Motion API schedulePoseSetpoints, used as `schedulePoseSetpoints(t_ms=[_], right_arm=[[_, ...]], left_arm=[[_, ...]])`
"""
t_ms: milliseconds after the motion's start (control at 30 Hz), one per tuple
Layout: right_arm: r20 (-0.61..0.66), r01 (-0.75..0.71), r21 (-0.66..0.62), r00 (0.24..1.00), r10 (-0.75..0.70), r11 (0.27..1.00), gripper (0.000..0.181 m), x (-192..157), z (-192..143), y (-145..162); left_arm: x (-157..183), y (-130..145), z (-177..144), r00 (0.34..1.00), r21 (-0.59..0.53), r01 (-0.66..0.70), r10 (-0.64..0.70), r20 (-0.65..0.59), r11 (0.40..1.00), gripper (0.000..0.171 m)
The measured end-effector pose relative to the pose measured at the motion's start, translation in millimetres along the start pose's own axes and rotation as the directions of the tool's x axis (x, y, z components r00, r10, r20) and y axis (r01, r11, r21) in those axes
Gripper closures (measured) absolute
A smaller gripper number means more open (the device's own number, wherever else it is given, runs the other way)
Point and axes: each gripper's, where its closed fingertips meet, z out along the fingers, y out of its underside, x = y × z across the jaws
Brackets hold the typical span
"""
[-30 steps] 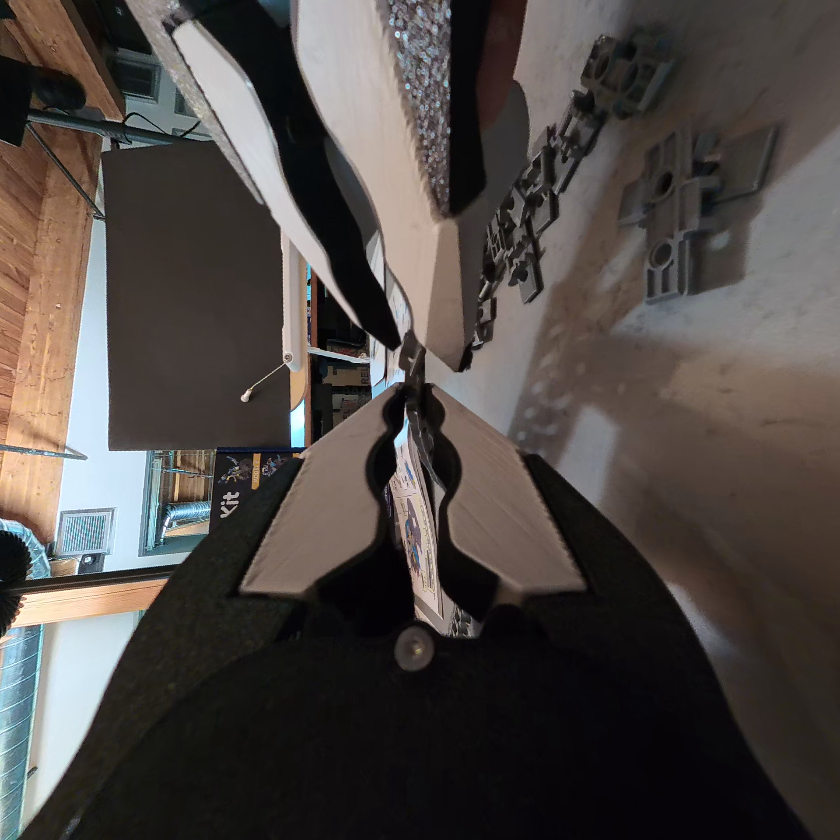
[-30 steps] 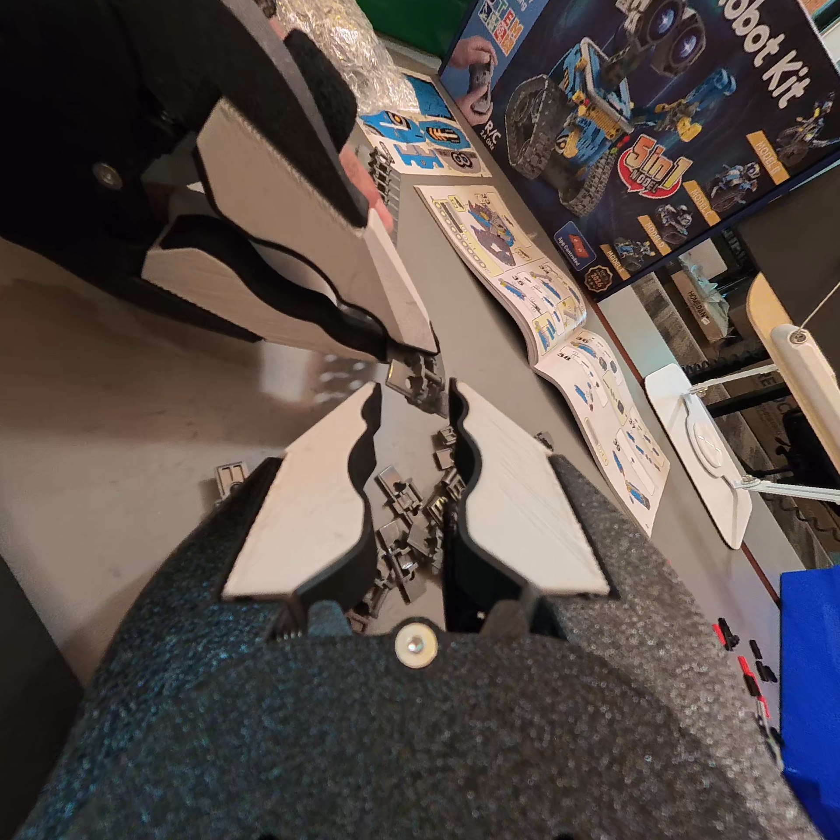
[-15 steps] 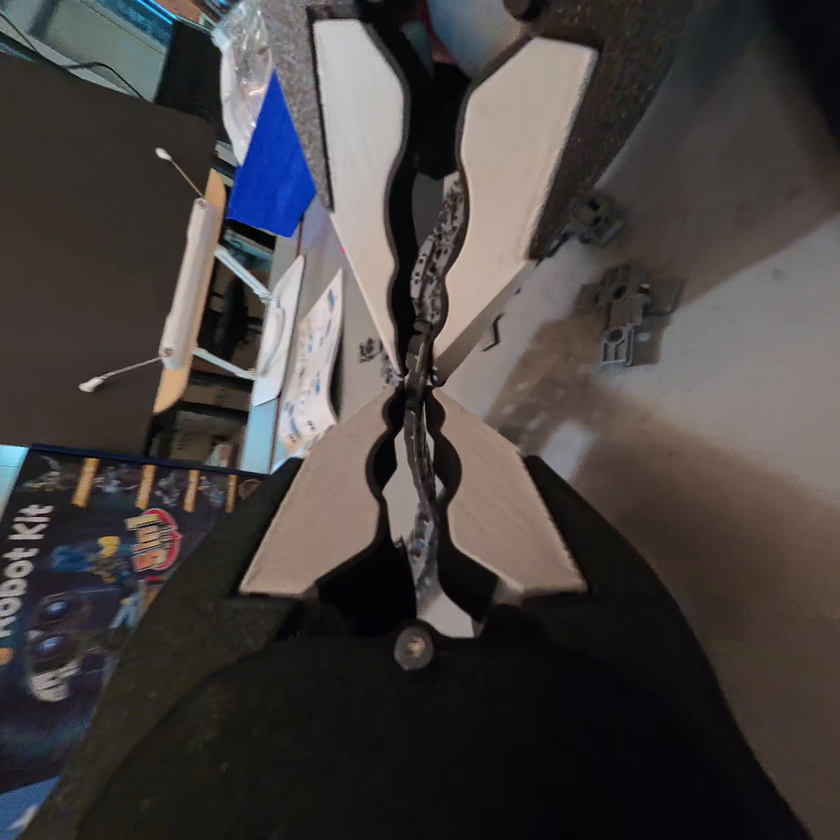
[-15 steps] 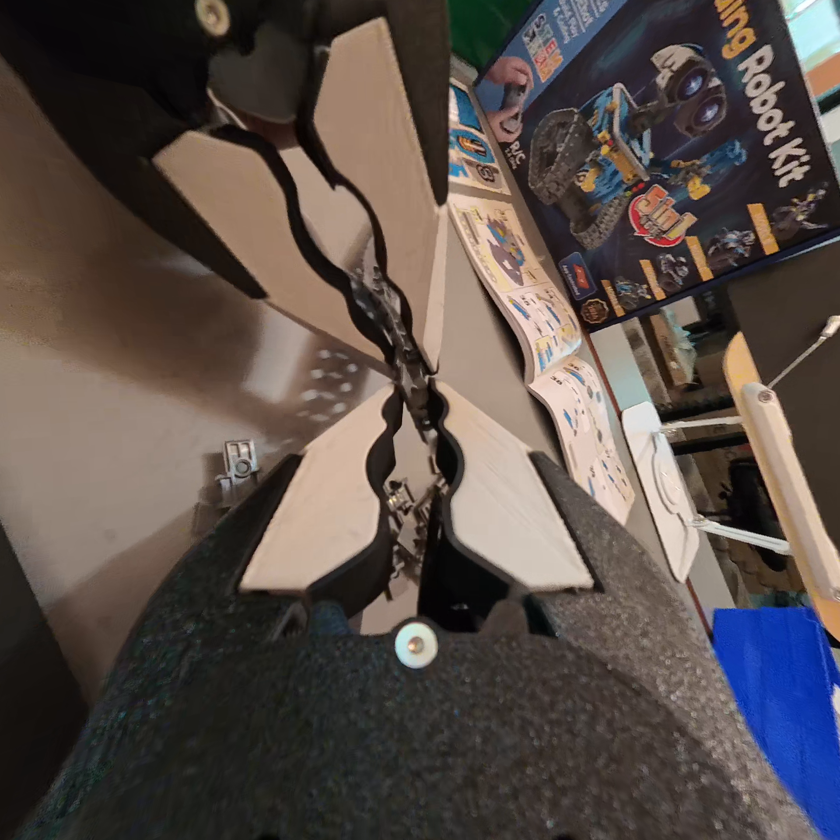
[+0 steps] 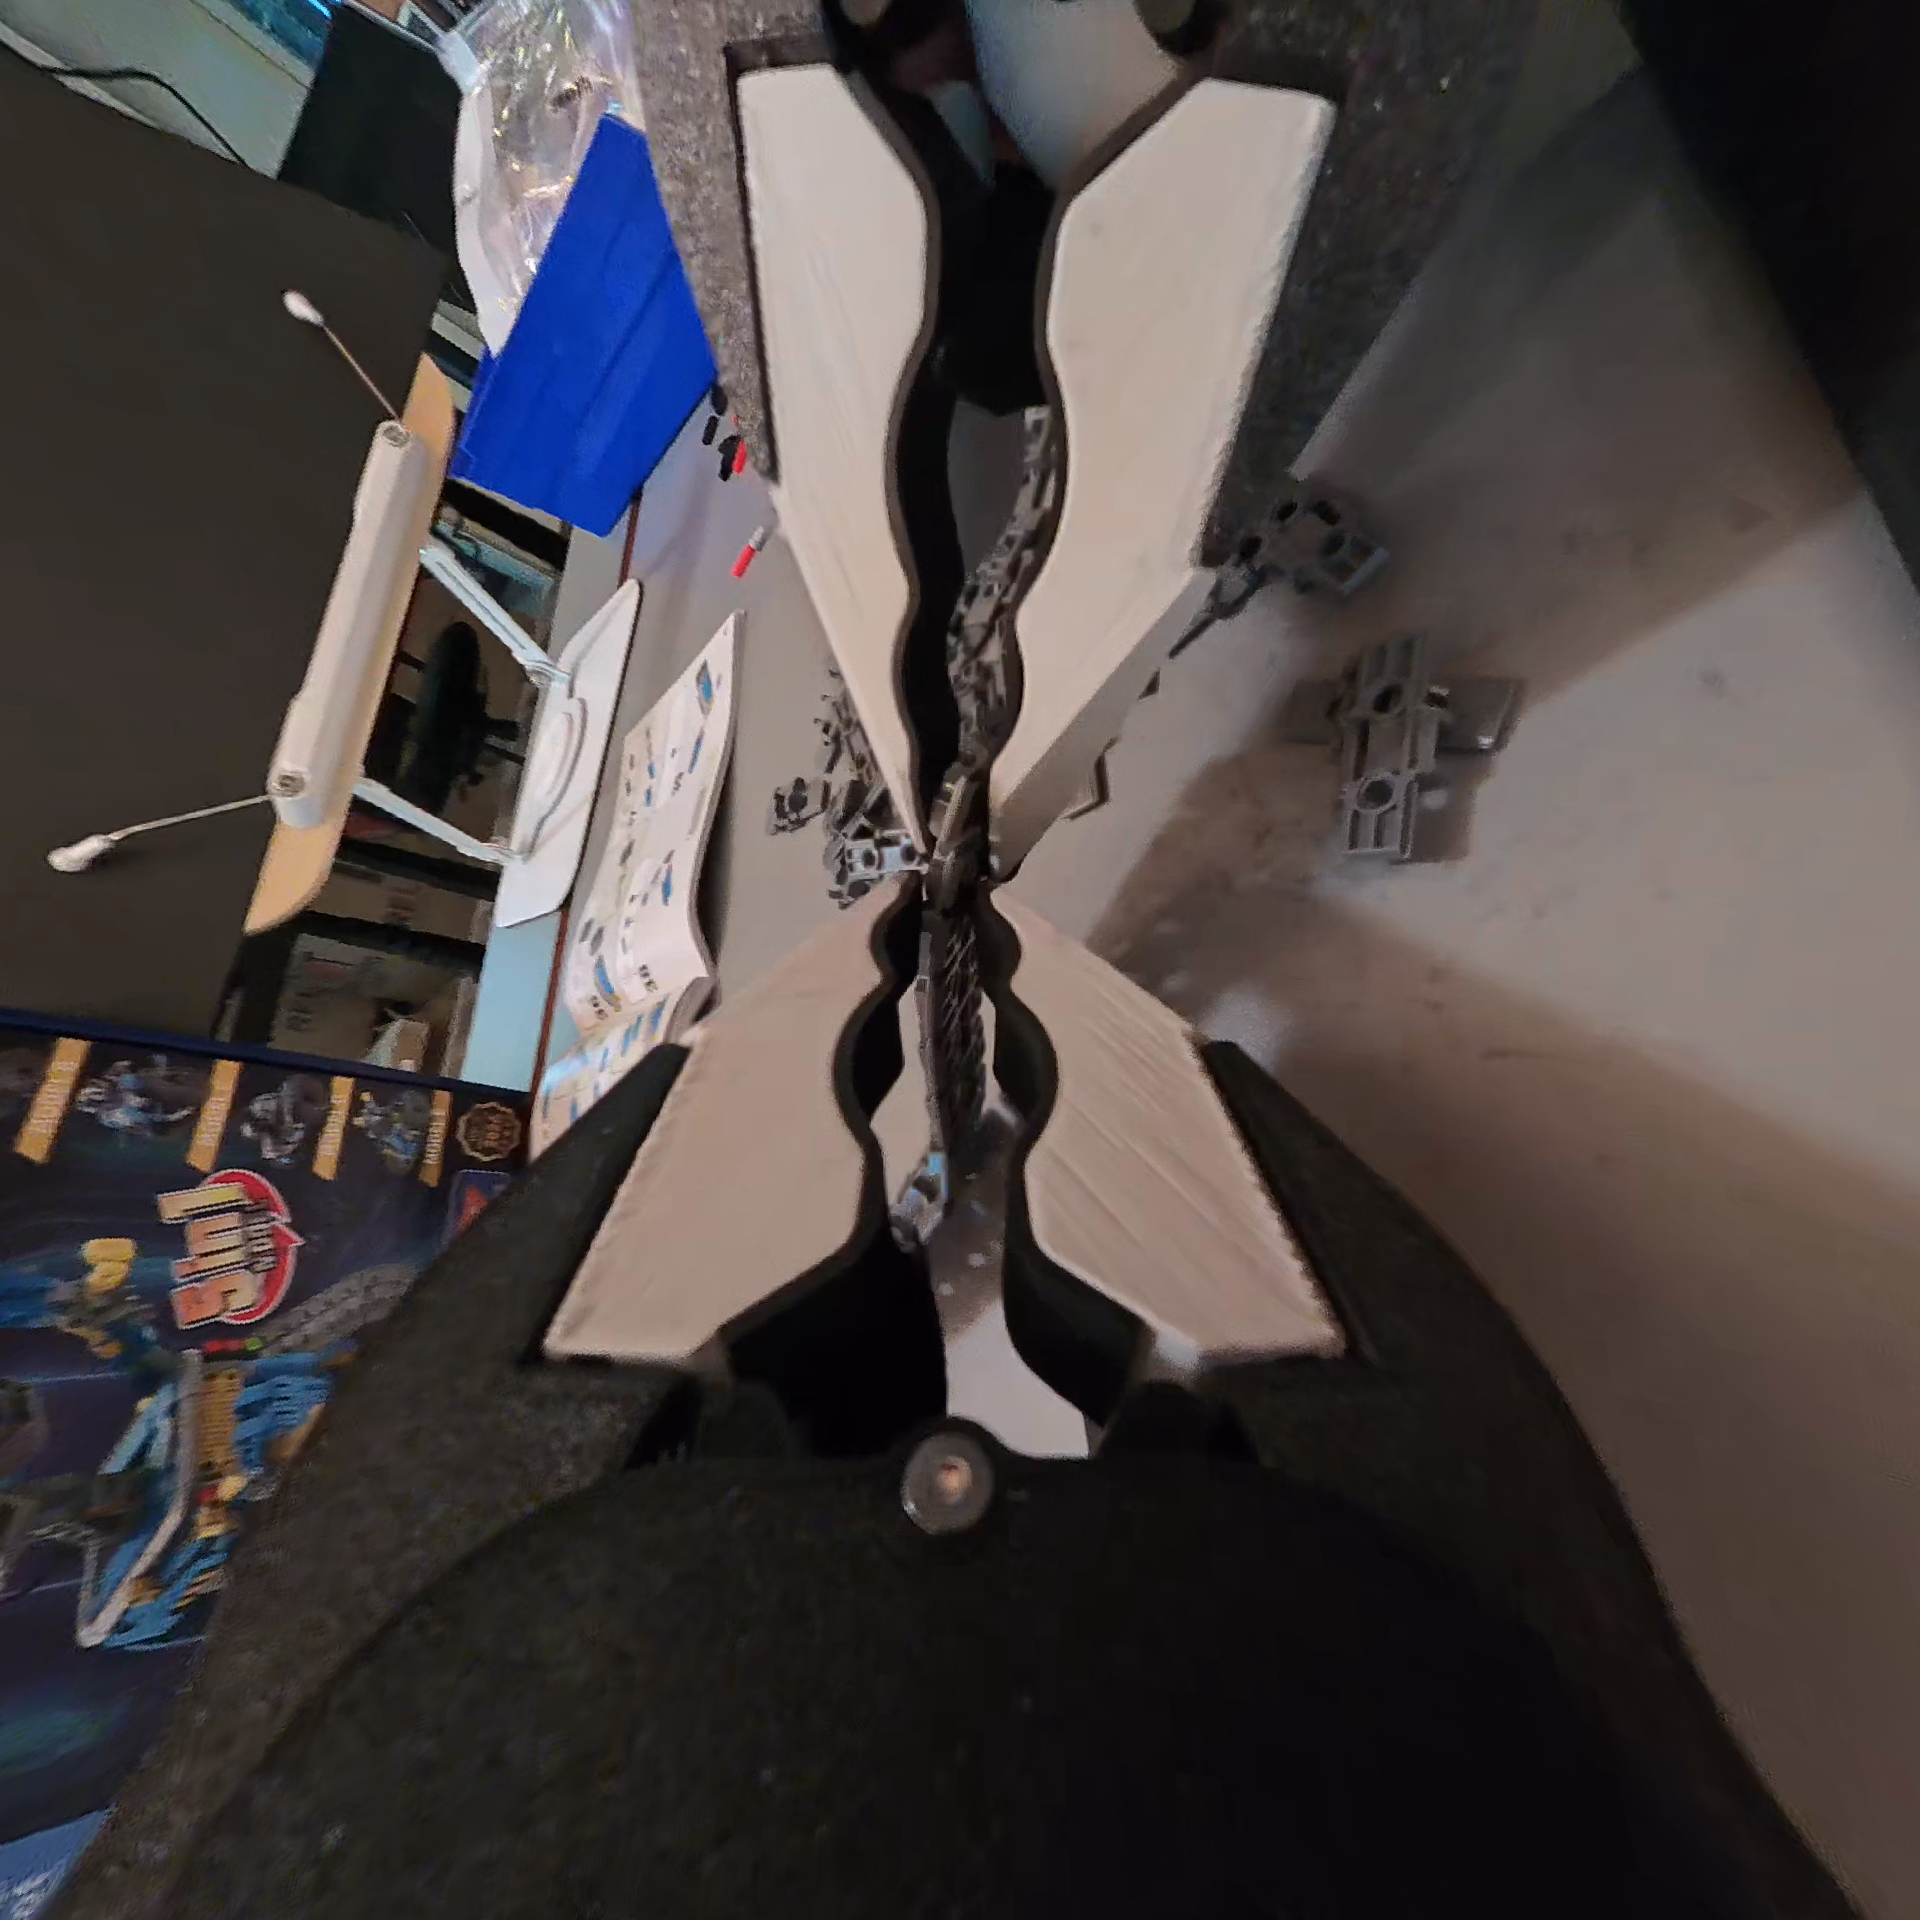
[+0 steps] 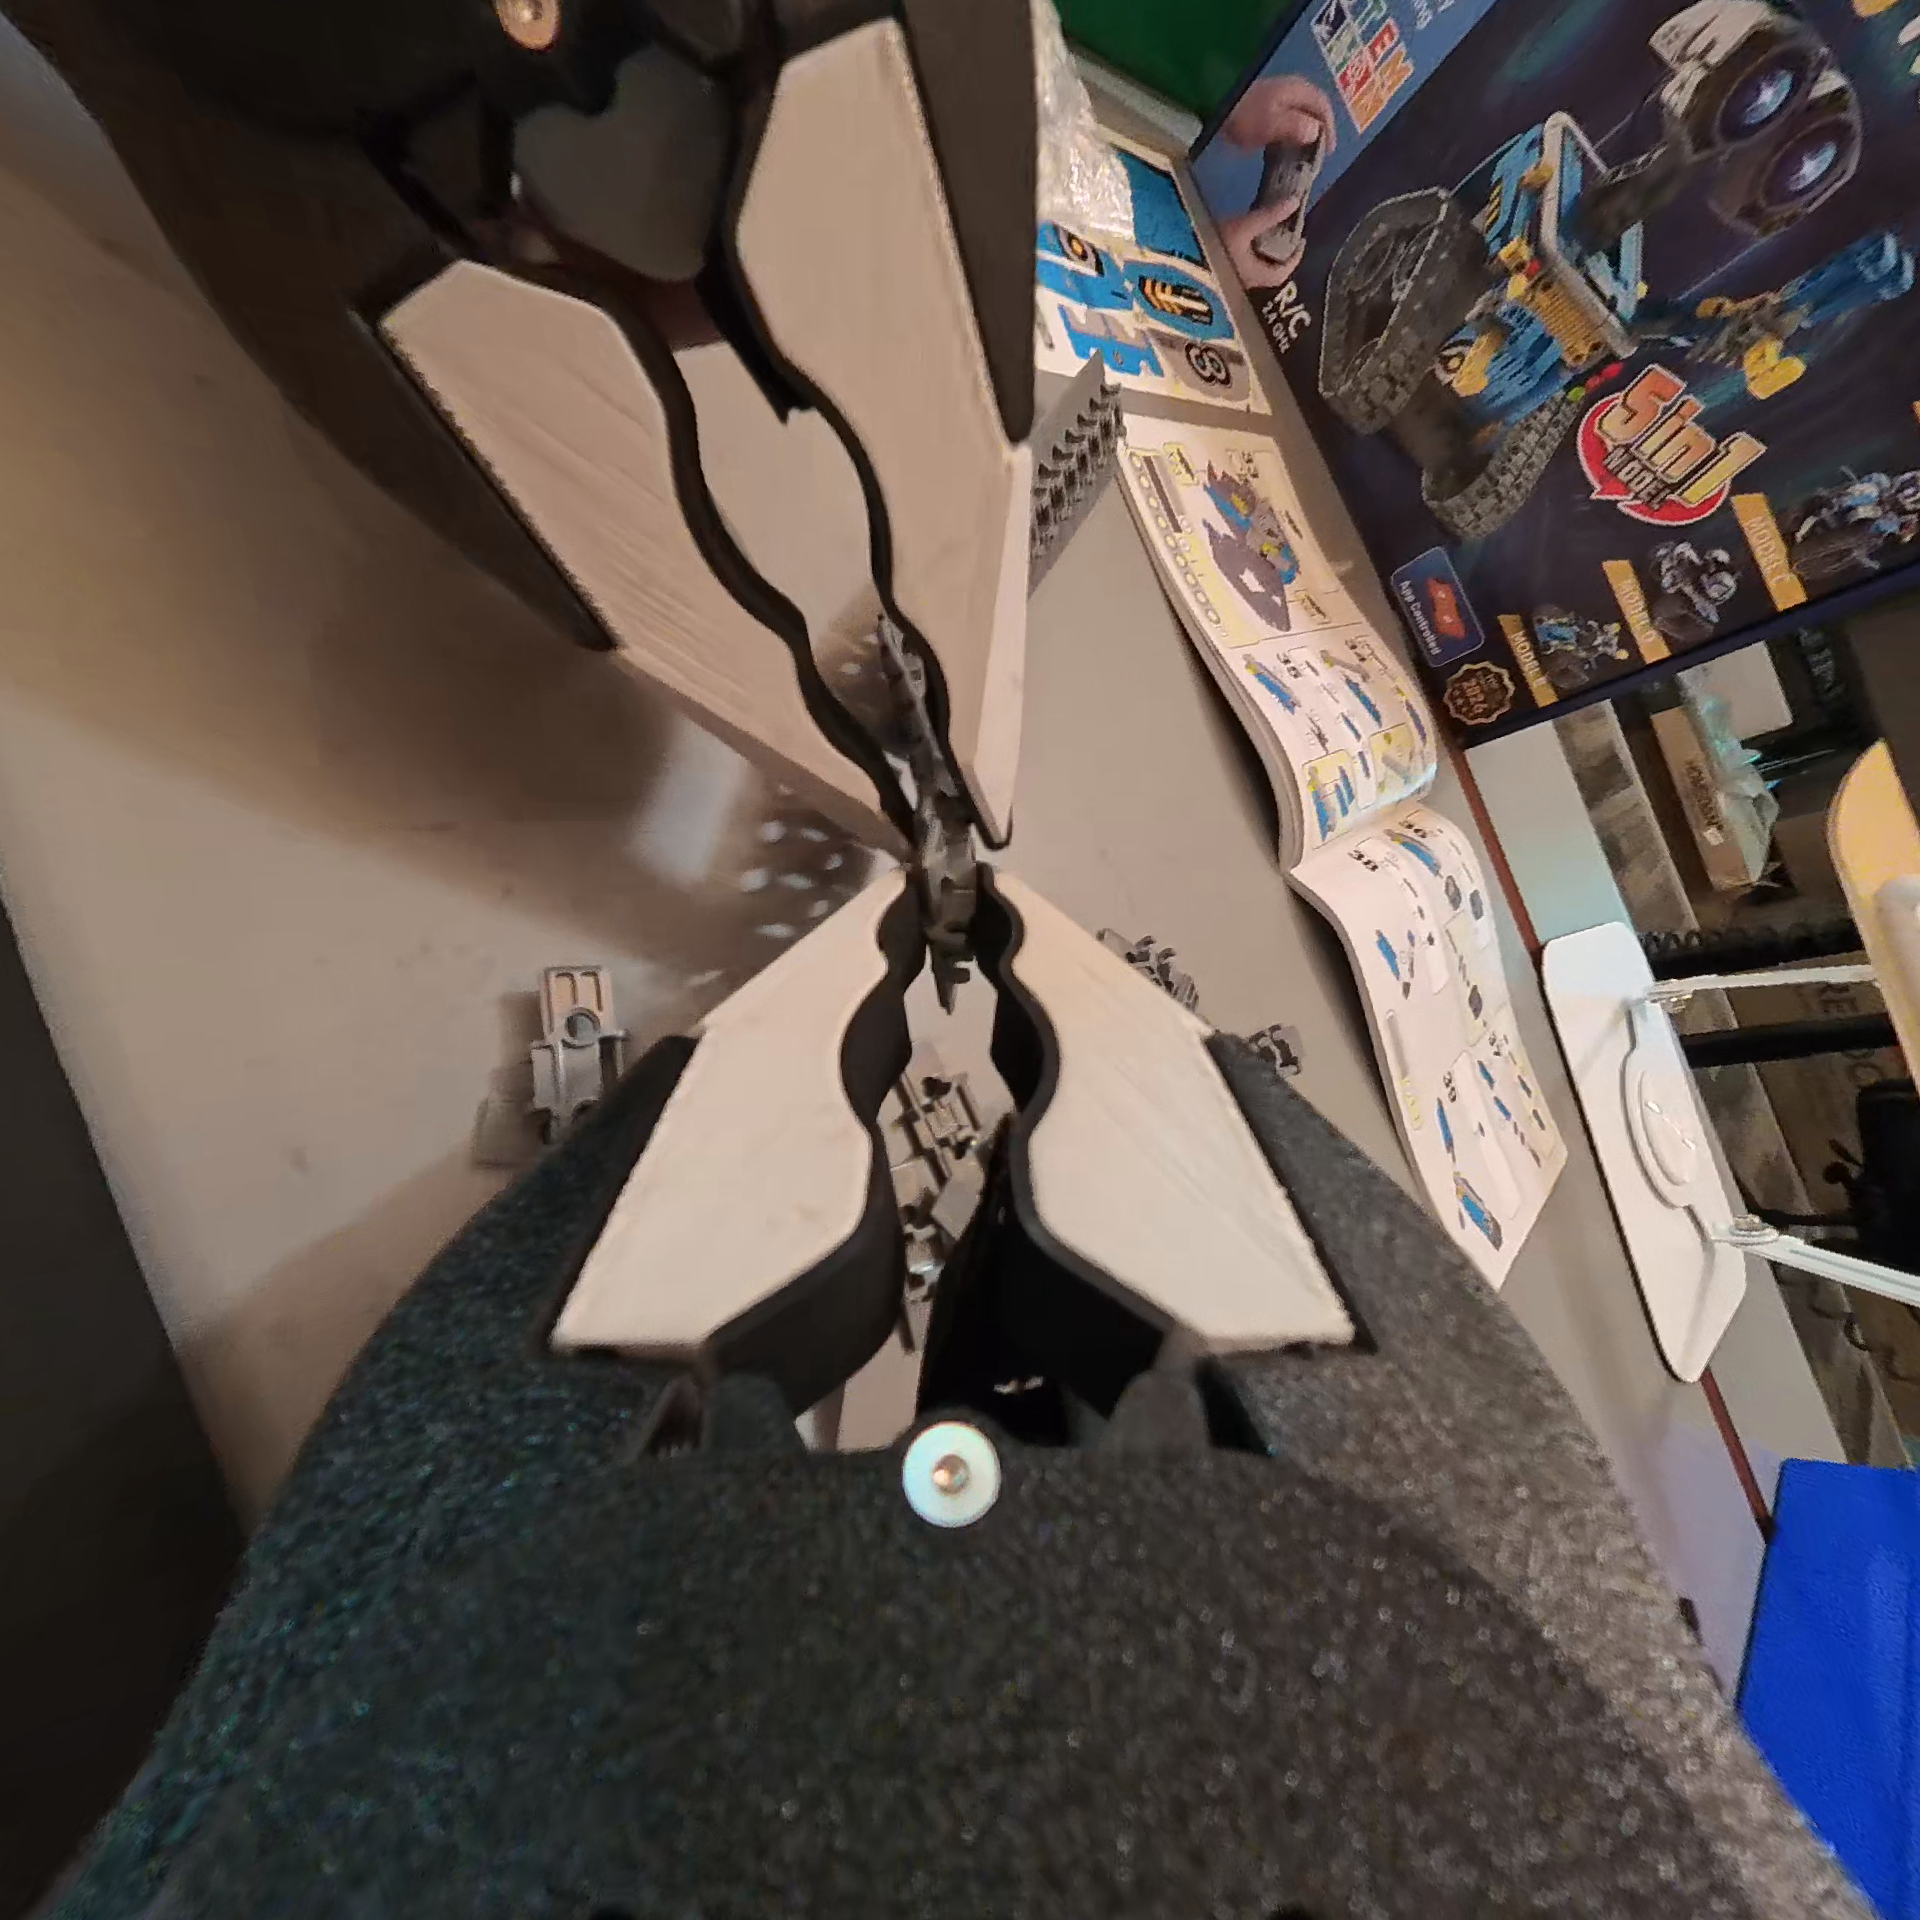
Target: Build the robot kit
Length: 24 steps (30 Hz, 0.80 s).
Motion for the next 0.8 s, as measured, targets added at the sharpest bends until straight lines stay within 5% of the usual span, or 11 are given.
schedulePoseSetpoints(t_ms=[300,800], right_arm=[[-0.019,0.053,-0.017,0.998,-0.054,0.998,0.173,1,-1,6],[-0.038,0.236,-0.085,0.970,-0.240,0.968,0.173,-10,7,10]], left_arm=[[4,-17,-11,0.999,0.048,-0.033,0.034,-0.033,0.998,0.164],[20,-6,-7,0.981,-0.052,-0.185,0.181,-0.074,0.981,0.169]])
